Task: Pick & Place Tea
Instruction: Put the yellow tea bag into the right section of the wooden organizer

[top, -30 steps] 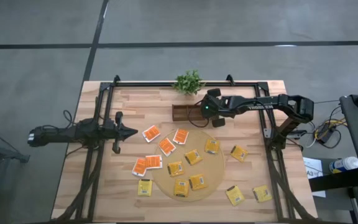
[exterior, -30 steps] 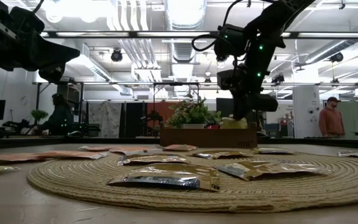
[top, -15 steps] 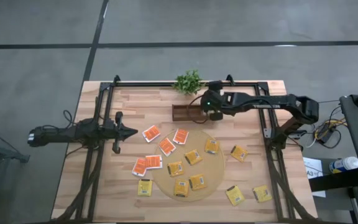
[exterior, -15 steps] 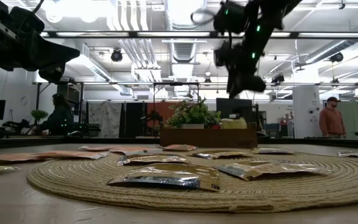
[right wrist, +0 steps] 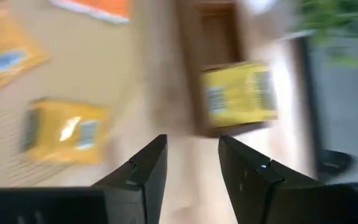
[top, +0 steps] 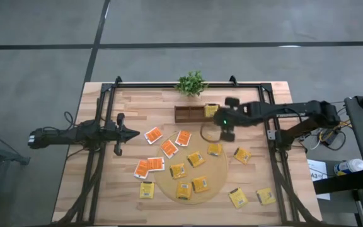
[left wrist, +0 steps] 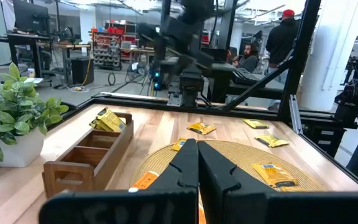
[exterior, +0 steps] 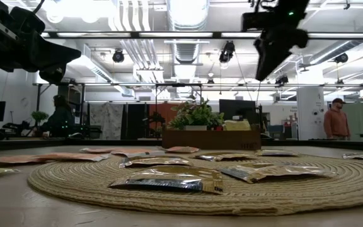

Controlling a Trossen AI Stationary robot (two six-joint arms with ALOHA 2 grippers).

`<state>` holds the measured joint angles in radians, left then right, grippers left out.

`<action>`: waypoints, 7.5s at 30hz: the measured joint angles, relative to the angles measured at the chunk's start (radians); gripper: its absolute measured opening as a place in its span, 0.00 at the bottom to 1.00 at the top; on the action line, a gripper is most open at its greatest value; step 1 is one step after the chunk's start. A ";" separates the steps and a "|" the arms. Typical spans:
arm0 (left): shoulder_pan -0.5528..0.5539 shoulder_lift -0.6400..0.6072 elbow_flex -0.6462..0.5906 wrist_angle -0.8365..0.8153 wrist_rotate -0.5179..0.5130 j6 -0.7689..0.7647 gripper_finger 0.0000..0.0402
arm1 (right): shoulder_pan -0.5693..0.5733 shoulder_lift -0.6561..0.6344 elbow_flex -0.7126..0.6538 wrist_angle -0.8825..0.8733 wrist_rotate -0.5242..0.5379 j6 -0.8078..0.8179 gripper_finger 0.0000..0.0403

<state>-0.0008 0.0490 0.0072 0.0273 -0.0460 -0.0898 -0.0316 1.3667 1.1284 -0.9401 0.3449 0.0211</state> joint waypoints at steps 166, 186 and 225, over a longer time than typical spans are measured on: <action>0.000 0.000 0.000 0.000 0.000 0.000 0.00 | 0.014 0.154 0.149 -0.098 0.242 0.766 0.03; 0.000 0.000 0.000 0.000 0.000 0.000 0.00 | -0.180 0.214 0.111 0.157 0.235 0.729 0.03; 0.000 0.000 0.000 0.000 0.000 0.000 0.00 | -0.189 0.331 -0.014 0.317 0.361 1.001 0.03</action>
<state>-0.0008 0.0494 0.0071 0.0269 -0.0458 -0.0897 -0.2207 1.6981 1.1147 -0.6235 0.7055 1.0219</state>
